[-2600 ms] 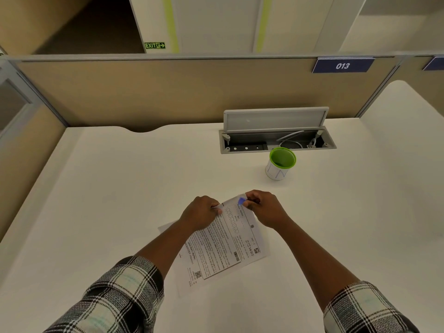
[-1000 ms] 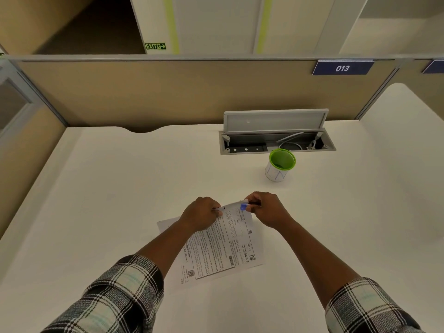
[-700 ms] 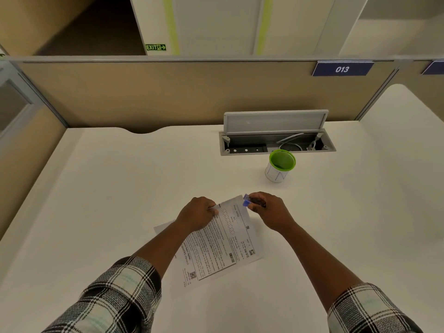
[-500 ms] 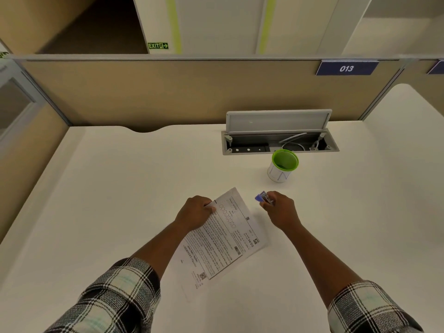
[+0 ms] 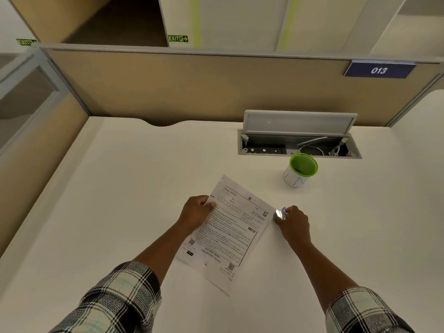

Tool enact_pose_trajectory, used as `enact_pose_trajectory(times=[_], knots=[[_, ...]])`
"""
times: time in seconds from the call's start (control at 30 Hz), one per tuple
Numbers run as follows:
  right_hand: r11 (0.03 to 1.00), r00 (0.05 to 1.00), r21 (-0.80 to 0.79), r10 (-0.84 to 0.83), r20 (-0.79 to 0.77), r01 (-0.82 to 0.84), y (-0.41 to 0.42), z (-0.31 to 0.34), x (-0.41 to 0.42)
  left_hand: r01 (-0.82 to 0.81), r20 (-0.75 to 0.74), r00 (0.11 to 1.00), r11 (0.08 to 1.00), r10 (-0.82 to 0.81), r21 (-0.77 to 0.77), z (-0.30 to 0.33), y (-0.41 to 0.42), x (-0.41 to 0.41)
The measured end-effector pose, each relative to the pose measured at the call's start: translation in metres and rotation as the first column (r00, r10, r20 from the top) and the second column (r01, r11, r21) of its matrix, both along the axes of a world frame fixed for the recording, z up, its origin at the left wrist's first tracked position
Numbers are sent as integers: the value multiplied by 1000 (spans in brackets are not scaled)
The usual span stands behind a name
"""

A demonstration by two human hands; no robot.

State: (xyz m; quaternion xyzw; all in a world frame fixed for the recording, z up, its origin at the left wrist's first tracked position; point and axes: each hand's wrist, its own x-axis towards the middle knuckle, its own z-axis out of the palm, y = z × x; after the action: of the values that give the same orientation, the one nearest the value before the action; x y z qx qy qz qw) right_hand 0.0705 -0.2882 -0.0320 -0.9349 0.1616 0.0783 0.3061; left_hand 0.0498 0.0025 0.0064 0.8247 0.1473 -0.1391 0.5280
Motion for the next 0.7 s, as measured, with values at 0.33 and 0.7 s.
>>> enact_pose_trajectory(times=[0.33, 0.7], knots=[[926, 985, 368, 30, 168, -91, 21, 26, -21, -146, -22, 989, 952, 145, -268, 6, 1, -8], [902, 982, 414, 51, 180, -123, 25, 50, -27, -343, -77, 938, 876, 338, -339, 17, -20, -22]])
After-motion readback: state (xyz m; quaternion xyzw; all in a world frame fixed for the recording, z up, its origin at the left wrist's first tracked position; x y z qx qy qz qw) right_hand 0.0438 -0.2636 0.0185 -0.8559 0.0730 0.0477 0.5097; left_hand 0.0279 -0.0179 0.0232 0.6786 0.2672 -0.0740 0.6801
